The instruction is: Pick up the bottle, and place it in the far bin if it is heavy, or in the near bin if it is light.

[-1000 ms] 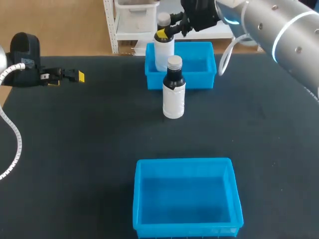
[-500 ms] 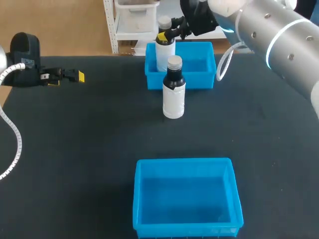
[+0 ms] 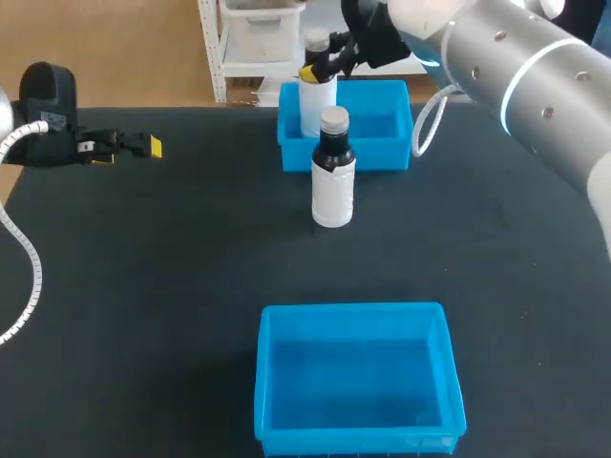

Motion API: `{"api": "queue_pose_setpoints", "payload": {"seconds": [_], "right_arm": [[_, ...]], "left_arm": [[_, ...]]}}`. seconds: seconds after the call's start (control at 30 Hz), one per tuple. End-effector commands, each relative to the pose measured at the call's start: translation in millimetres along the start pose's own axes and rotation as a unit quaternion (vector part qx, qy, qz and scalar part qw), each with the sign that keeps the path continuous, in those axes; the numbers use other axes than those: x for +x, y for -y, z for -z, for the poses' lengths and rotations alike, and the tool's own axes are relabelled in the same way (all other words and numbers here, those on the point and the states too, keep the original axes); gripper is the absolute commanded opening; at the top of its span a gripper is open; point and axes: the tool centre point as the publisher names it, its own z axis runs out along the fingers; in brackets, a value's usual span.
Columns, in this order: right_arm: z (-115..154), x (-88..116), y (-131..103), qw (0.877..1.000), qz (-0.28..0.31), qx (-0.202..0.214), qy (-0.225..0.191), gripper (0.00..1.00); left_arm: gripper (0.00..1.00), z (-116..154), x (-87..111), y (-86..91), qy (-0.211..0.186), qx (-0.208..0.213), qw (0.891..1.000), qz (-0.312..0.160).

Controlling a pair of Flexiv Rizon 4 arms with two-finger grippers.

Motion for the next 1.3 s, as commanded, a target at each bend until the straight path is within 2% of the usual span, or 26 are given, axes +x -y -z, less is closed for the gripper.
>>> {"api": "queue_pose_setpoints", "payload": {"seconds": [0.03,0.27,0.6,0.77,1.03,1.3], "right_arm": [[3,-1,14,0.955,-0.007,-0.297,-0.005,1.00],[44,13,17,0.964,-0.022,-0.266,-0.006,1.00],[134,42,17,0.981,-0.044,-0.187,-0.011,1.00],[181,53,8,0.989,-0.042,-0.141,-0.017,1.00],[243,67,-30,0.995,-0.035,-0.085,-0.023,1.00],[272,82,-83,0.998,-0.032,-0.049,-0.030,1.00]], "left_arm": [[1.00,0,0.0,0.0,0.000,0.000,1.000,0.000],[1.00,0,0.0,0.0,0.000,0.000,1.000,0.000],[1.00,0,0.0,0.0,0.000,0.000,1.000,0.000],[1.00,0,0.0,0.0,0.000,0.000,1.000,0.000],[1.00,0,0.0,0.0,0.000,0.000,1.000,0.000],[1.00,0,0.0,0.0,0.000,0.000,1.000,0.000]]}}
